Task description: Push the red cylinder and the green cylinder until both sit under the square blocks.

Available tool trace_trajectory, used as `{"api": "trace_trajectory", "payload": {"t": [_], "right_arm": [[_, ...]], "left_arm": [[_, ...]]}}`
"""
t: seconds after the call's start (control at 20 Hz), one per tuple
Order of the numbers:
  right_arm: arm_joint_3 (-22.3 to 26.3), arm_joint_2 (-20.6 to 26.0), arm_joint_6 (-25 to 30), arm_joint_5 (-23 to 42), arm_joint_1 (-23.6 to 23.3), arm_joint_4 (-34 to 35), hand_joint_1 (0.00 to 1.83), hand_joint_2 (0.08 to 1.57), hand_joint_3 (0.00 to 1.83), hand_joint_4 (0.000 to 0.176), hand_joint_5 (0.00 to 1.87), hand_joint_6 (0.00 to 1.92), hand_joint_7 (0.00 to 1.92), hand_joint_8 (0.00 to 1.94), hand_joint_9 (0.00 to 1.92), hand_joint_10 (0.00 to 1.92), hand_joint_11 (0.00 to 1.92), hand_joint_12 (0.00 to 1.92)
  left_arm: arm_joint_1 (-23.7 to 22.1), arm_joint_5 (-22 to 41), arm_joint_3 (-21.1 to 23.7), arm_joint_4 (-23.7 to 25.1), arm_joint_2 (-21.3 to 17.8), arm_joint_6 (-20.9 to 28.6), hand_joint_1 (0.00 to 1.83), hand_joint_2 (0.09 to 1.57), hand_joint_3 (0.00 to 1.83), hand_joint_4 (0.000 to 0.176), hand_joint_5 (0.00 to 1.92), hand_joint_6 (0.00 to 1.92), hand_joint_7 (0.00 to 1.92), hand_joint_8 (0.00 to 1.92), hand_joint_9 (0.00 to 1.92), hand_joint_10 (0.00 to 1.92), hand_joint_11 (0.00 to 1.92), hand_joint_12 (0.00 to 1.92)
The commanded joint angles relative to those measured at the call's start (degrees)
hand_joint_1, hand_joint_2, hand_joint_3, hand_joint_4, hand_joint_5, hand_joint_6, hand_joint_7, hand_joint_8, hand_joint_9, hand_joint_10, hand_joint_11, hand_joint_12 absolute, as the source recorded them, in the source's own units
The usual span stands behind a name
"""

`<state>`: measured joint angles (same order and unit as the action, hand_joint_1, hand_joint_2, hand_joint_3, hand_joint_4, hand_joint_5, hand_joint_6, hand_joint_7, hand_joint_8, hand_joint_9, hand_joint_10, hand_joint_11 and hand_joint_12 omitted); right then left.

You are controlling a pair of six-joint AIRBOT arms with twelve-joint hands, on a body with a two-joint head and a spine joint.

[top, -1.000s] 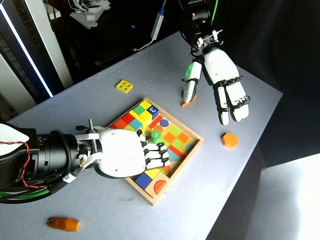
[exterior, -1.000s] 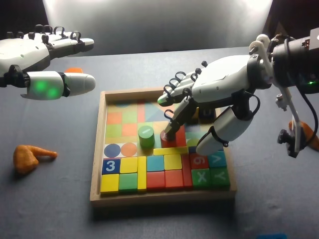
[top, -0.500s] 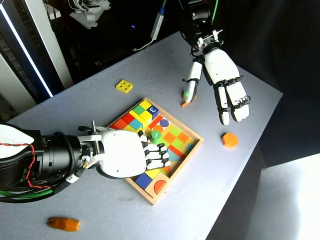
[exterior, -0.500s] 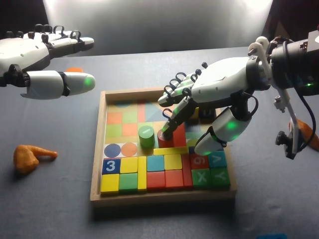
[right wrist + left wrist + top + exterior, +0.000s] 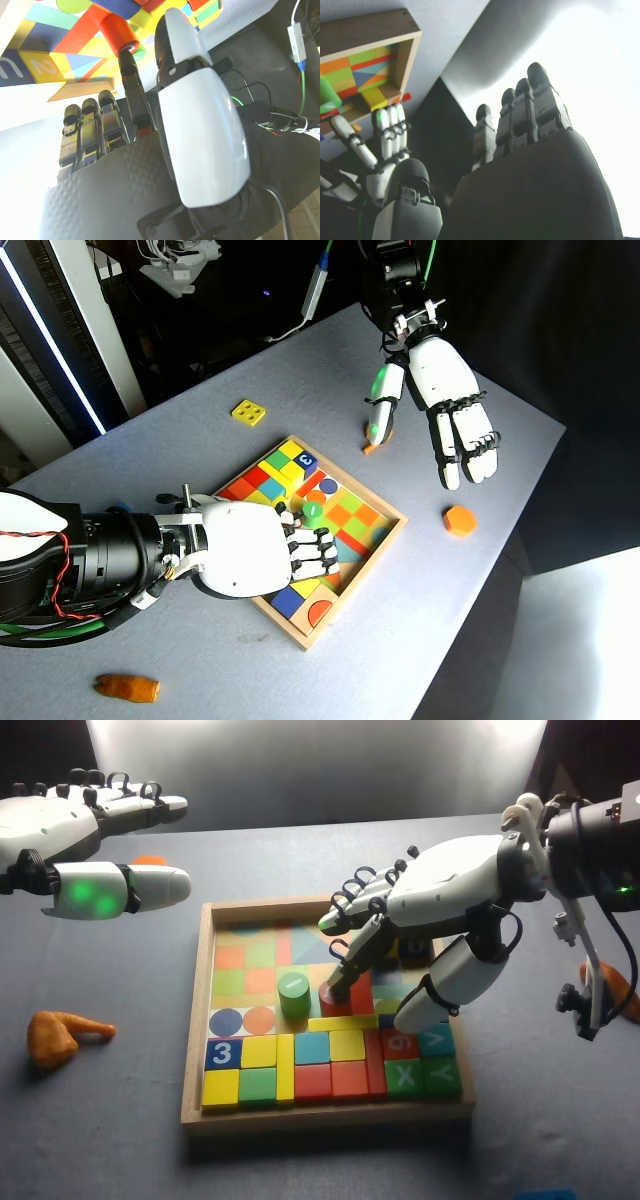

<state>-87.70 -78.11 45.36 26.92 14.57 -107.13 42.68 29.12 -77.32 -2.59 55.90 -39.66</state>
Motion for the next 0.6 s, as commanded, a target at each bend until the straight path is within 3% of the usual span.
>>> {"api": "trace_trajectory", "payload": {"t": [0.0, 0.2, 0.3, 0.4, 0.45, 0.55], "right_arm": [[-0.17, 0.53, 0.31, -0.05, -0.11, 1.68, 0.48, 1.1, 0.0, 0.176, 0.53, 0.0, 0.0, 0.0, 0.0, 0.0, 0.0, 0.05], [-0.14, 1.37, 0.74, 0.32, -0.22, 1.65, 0.51, 1.1, 0.0, 0.168, 0.54, 0.0, 0.01, 0.0, 0.0, 0.0, 0.01, 0.03], [-0.13, 1.71, 0.96, 0.42, -0.19, 1.64, 0.49, 1.1, 0.0, 0.17, 0.53, 0.0, 0.0, 0.0, 0.0, 0.0, 0.01, 0.04], [-0.09, 2.06, 1.23, 0.54, -0.11, 1.62, 0.49, 1.1, 0.0, 0.157, 0.54, 0.0, 0.01, 0.0, 0.0, 0.0, 0.01, 0.05], [-0.02, 2.23, 1.27, 0.6, -0.08, 1.6, 0.47, 1.11, 0.0, 0.157, 0.52, 0.0, 0.0, 0.0, 0.0, 0.0, 0.0, 0.05], [0.41, 2.91, 1.37, 0.64, 0.02, 1.52, 0.45, 1.11, 0.0, 0.157, 0.53, 0.0, 0.0, 0.0, 0.0, 0.0, 0.0, 0.05]], "left_arm": [[-0.23, 6.54, -0.44, -0.97, 0.02, 0.11, 0.0, 1.16, 0.0, 0.166, 0.11, 0.0, 0.04, 0.0, 0.03, 0.0, 0.0, 0.26], [-0.01, 6.47, -0.43, -0.98, 0.02, 0.11, 0.0, 1.15, 0.0, 0.167, 0.1, 0.0, 0.04, 0.0, 0.03, 0.0, 0.0, 0.27], [0.02, 6.47, -0.43, -0.99, 0.0, 0.11, 0.0, 1.16, 0.0, 0.155, 0.11, 0.0, 0.05, 0.0, 0.04, 0.0, 0.0, 0.31], [0.02, 6.47, -0.43, -1.0, -0.02, 0.12, 0.0, 1.17, 0.0, 0.147, 0.11, 0.0, 0.05, 0.0, 0.04, 0.0, 0.0, 0.32], [0.03, 6.47, -0.43, -1.0, -0.03, 0.13, 0.0, 1.16, 0.0, 0.16, 0.11, 0.0, 0.05, 0.0, 0.04, 0.0, 0.0, 0.32], [0.06, 6.47, -0.43, -1.0, -0.04, 0.19, 0.0, 1.16, 0.0, 0.158, 0.1, 0.0, 0.04, 0.0, 0.02, 0.0, 0.0, 0.26]]}}
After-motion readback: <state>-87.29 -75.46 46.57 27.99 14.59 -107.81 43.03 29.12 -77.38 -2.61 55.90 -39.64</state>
